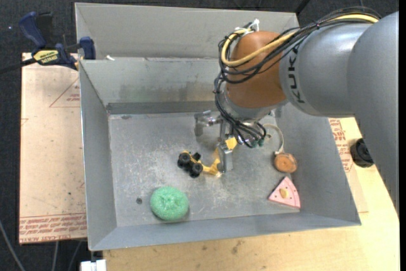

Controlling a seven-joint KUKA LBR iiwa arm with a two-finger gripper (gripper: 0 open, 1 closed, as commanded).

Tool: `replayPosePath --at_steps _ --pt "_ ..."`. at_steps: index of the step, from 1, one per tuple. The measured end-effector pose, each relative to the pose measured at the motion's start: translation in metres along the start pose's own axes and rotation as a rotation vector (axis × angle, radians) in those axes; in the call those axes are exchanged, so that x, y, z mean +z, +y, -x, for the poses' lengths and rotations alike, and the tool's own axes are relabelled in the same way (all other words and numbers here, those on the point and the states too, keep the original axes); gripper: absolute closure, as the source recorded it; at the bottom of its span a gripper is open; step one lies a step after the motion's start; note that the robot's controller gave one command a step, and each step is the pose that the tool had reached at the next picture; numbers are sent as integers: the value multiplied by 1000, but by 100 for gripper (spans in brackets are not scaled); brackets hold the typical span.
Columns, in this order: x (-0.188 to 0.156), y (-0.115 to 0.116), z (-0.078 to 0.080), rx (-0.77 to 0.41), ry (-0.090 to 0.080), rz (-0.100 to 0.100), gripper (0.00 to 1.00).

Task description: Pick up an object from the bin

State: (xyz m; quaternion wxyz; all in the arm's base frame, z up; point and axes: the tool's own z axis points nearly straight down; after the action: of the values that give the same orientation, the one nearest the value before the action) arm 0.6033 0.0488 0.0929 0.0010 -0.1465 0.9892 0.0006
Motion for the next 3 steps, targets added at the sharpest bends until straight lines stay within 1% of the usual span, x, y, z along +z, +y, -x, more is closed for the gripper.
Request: replayPosePath --at_steps 1,2,3 --pt "16 -9 -23 -132 -11 0 100" --pt "16 -9 -23 -132 -11 0 100" --pt "9 -17 -14 -137 -3 0 100"
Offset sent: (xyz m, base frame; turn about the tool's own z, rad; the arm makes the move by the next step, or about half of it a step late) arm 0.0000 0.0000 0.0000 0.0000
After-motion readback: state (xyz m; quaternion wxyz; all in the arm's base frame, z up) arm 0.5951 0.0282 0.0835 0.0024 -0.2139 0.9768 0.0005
